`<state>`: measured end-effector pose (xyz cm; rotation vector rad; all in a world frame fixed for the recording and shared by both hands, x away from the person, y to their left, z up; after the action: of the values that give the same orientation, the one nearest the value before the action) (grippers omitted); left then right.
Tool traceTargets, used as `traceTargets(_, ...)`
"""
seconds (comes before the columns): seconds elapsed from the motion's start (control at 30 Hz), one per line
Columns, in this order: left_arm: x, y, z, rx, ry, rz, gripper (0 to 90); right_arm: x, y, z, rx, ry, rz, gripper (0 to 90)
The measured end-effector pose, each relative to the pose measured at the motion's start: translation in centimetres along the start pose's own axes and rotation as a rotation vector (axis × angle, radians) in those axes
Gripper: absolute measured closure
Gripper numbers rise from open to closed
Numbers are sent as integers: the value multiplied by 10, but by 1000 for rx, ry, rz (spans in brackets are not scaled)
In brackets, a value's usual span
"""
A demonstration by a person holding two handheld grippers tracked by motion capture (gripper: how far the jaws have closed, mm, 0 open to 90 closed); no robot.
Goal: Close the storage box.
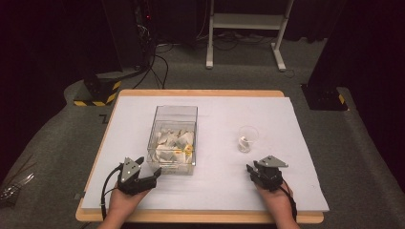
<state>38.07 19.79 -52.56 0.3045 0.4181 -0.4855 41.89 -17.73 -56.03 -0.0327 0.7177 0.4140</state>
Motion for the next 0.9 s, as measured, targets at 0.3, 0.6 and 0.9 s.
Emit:
traceTargets(0.3,14,4,1,-9,13,5,205,0,1,0,-5,3,3,633)
traceTargets(0.6,24,10,3,-29,13,22,200,1,0,0,-7,6,1,632)
traceTargets(0.9,37,17,9,-43,24,83,188,0,1,0,-4,5,5,632)
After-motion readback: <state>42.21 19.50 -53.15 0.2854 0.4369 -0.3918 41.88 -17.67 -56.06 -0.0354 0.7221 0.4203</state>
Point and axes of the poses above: each handheld gripper's, and its own axes: x roughly forward along the jaws, z roughly out of its top, y roughly to its left, the point moved 9 cm from there along x, roughly forward along the jaws, and after that the axes turned 11 degrees about x, right-handed, at the moved point
